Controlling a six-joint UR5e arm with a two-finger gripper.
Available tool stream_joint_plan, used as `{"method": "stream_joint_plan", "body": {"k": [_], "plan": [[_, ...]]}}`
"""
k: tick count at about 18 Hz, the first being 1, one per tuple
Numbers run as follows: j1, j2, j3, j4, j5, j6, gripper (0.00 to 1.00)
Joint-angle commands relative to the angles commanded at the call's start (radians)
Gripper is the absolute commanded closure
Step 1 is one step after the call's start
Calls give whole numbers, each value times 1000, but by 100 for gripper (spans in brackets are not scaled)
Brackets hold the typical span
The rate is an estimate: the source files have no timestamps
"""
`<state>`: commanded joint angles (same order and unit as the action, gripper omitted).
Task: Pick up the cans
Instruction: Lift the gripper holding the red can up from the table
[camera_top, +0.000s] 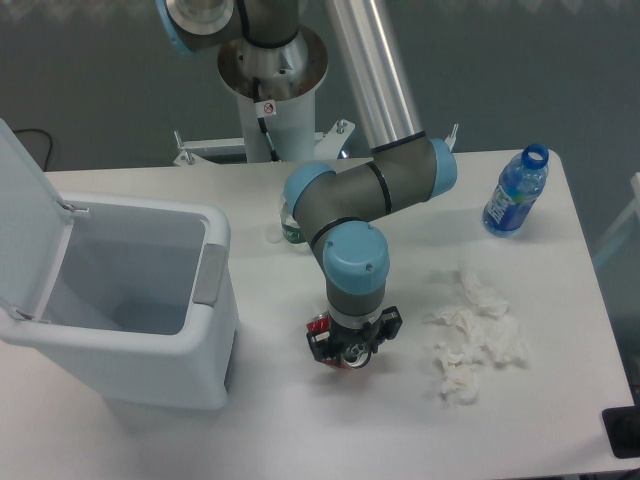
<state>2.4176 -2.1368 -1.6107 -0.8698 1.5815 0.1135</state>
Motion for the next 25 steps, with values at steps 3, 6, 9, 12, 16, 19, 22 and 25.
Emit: {"method": "stream_joint_plan", "body": {"k": [3,6,9,12,16,19,22,25], "plan": [[0,2,2,0,-2,3,39],[3,6,14,0,-2,5,39],[3,28,21,0,2,21,39],[6,54,47,-3,5,76,39],[15,97,66,-2,5,282,39],[29,127,64,-5,3,480,39],[29,138,66,-2,5,602,39],[29,166,64,-3,2,733,39]]}}
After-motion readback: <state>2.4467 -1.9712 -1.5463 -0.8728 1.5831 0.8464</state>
